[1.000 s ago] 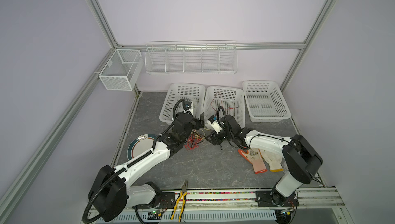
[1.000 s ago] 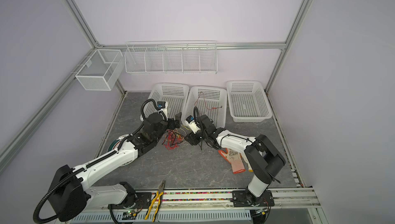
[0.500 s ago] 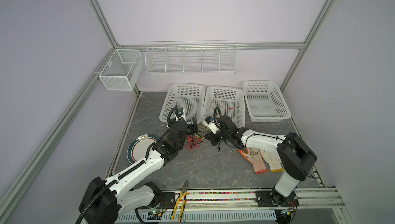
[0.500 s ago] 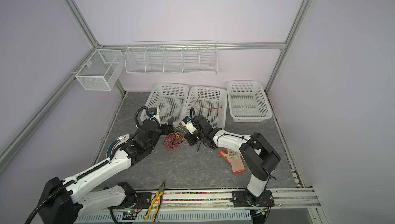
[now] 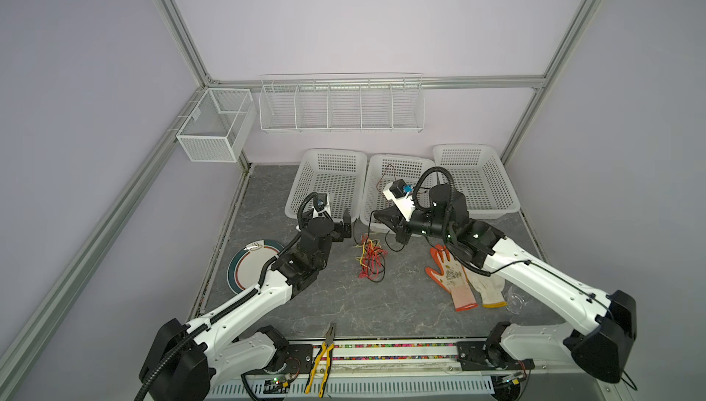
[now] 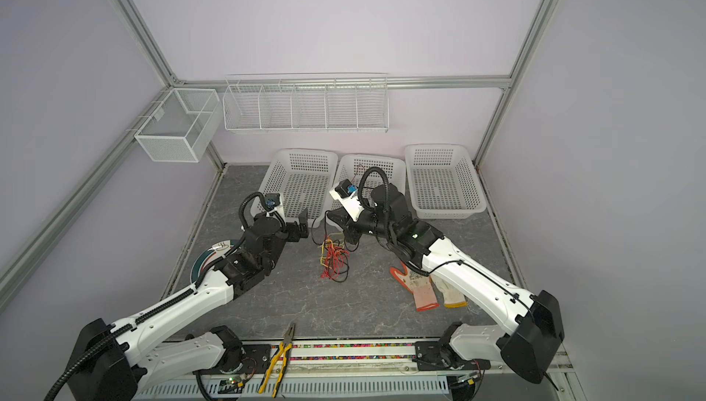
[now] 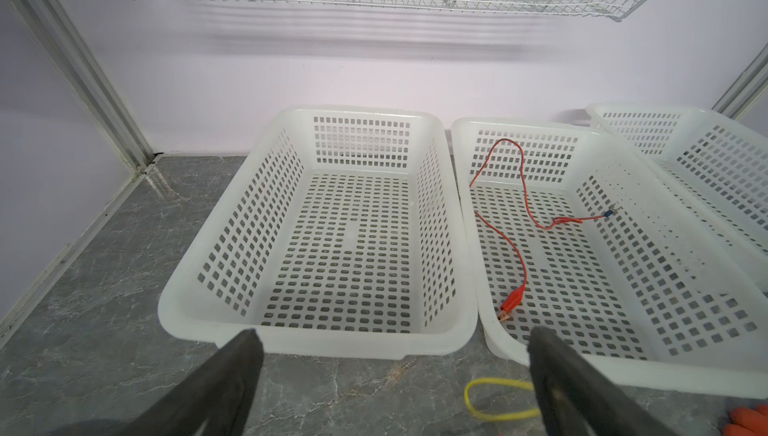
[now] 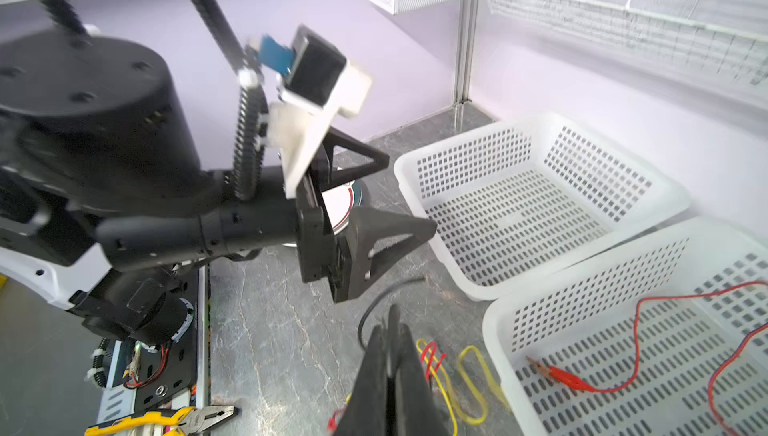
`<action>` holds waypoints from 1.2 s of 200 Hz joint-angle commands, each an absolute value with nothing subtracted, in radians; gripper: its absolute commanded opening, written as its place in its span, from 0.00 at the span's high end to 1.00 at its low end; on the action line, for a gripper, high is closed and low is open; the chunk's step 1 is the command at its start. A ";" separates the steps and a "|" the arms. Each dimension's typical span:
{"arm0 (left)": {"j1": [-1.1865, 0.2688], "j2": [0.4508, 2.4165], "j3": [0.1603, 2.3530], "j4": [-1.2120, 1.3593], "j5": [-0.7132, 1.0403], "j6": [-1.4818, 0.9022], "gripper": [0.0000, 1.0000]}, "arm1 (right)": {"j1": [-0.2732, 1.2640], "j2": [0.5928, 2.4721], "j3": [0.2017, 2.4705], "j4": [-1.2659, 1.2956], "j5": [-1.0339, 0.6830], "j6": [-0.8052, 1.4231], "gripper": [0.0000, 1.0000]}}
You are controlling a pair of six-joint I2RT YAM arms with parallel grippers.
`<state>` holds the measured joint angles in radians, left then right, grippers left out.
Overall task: Untangle the cables
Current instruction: 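Pull the black wire up with the right gripper while the left grasps yellow wire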
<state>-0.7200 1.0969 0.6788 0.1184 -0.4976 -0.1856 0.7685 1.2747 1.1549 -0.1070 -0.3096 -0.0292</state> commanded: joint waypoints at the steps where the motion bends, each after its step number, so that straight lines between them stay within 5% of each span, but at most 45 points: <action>1: -0.716 1.081 0.629 0.190 -0.408 -0.146 0.00 | 0.774 1.252 1.183 -0.124 -0.326 -0.067 0.93; 79: -0.718 1.018 0.491 0.323 -0.075 -0.095 0.02 | 0.774 1.241 1.208 -0.104 -0.231 -0.049 0.93; 186: -0.719 1.092 0.386 0.563 0.076 -0.078 0.05 | 0.776 1.256 1.212 -0.089 -0.213 -0.020 0.93; 240: -0.732 1.208 0.431 0.612 0.088 -0.067 0.23 | 0.776 1.232 1.203 -0.088 -0.206 -0.013 0.94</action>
